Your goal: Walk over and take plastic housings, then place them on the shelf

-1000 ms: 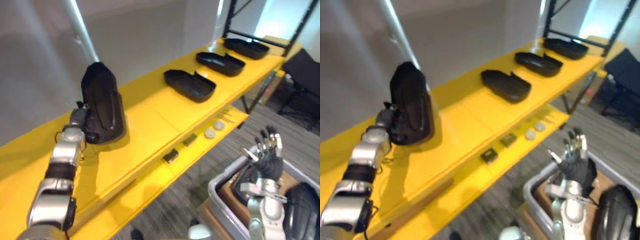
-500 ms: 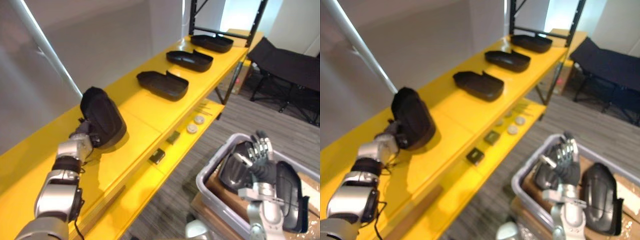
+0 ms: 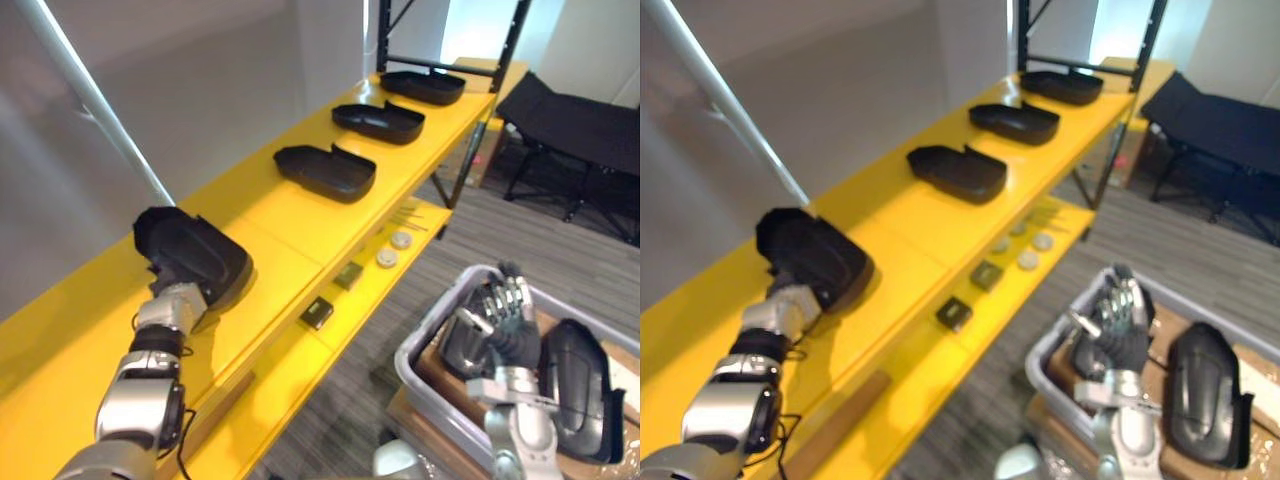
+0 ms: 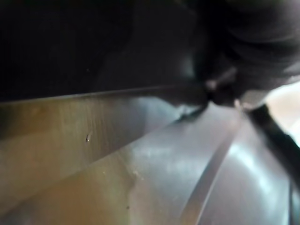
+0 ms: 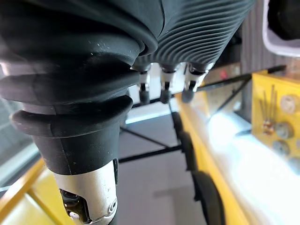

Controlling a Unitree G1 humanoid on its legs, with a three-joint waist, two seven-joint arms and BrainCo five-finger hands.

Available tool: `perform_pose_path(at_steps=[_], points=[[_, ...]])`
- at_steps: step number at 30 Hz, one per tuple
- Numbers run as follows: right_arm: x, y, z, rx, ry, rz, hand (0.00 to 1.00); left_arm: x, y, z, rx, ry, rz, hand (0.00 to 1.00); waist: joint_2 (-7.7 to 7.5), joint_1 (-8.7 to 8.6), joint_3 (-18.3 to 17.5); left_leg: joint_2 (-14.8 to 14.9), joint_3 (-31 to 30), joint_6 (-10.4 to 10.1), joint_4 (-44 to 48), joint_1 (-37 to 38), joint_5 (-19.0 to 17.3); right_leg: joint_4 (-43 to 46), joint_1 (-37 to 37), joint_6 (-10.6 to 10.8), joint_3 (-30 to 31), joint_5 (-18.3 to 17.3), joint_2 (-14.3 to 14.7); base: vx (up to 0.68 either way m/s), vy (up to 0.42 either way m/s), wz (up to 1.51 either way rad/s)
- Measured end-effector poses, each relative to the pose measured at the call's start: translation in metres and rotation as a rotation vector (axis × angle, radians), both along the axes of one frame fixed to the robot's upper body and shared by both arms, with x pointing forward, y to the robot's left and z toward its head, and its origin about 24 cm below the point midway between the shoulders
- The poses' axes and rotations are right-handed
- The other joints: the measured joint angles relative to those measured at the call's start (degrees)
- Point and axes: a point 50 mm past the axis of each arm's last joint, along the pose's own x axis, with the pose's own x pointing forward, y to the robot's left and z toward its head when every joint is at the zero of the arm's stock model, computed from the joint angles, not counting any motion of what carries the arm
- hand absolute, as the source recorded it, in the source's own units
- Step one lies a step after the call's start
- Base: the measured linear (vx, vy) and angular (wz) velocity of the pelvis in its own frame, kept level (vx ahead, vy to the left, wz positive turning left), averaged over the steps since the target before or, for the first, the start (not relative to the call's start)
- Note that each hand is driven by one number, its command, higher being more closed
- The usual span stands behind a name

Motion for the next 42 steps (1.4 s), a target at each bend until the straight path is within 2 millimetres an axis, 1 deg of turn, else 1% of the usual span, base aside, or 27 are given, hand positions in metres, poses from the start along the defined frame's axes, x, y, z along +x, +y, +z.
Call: perform_pose_path(at_steps=[3, 4, 12, 26, 29, 35, 39, 42], points=[[-0.003, -0.001, -0.002, 0.000, 0.013, -0.003, 0.00, 0.000, 0.000, -0.001, -0.004, 0.001, 0.001, 1.00, 0.12, -0.04, 0.1, 0.0, 0.0, 0.0, 0.0, 0.0, 0.0, 0.0, 0.0, 0.0, 0.0, 0.0, 0.0, 0.00, 0.000, 0.00], [-0.003, -0.001, -0.002, 0.000, 0.013, -0.003, 0.00, -0.001, 0.001, -0.001, -0.004, 0.002, 0.002, 0.00, 0.20, -0.07, 0.1, 0.0, 0.1, 0.0, 0.0, 0.0, 0.0, 0.1, 0.0, 0.0, 0.1, 0.0, 0.0, 0.00, 0.000, 0.00], [-0.003, -0.002, -0.002, -0.012, 0.014, 0.002, 0.00, -0.001, 0.000, -0.001, -0.007, 0.001, -0.012, 0.00, 1.20, -0.13, 0.7, 0.0, 0.1, 0.0, 0.0, 0.1, -0.3, 0.2, -0.1, 0.1, 0.1, -0.1, 0.0, 0.00, 0.000, 0.00], [-0.003, -0.004, 0.001, -0.016, -0.003, 0.001, 0.00, -0.001, 0.001, -0.003, -0.005, -0.002, -0.034, 0.00, 1.23, -0.17, 0.7, -0.1, 0.3, -0.2, 0.0, 0.5, -0.4, 0.5, 0.0, 0.2, 0.2, -0.3, 0.0, 0.00, 0.000, 0.00], [-0.003, -0.004, 0.000, -0.012, -0.004, 0.003, 0.00, 0.000, 0.002, -0.003, 0.020, 0.002, -0.044, 0.00, 1.25, -0.26, 0.7, 0.0, 0.5, -0.2, 0.0, 0.7, -0.5, 0.5, 0.1, 0.2, 0.3, -0.3, 0.0, 0.00, 0.000, 0.00], [-0.003, -0.005, 0.001, -0.009, -0.010, 0.018, 0.00, -0.001, 0.005, -0.002, 0.036, 0.005, -0.043, 0.00, 1.74, -0.33, 1.0, 0.0, 0.5, -0.3, 0.0, 0.8, -0.5, 0.7, 0.1, 0.2, 0.3, -0.4, 0.0, 0.00, 0.000, 0.00], [-0.003, -0.007, 0.005, -0.031, -0.031, 0.029, 0.00, -0.002, 0.014, 0.001, 0.057, 0.007, -0.060, 0.00, 1.96, -0.26, 1.1, -0.1, 0.5, -0.3, 0.0, 0.9, -0.5, 0.8, 0.1, 0.2, 0.3, -0.5, 0.0, 0.00, 0.000, 0.00], [-0.002, -0.007, 0.008, -0.040, -0.054, 0.028, 0.00, -0.002, 0.025, 0.006, 0.080, 0.007, -0.066, 0.00, 1.96, -0.16, 1.1, -0.1, 0.3, -0.2, 0.0, 0.9, -0.4, 0.9, 0.2, 0.1, 0.1, -0.6, 0.0, 0.00, 0.000, 0.00]])
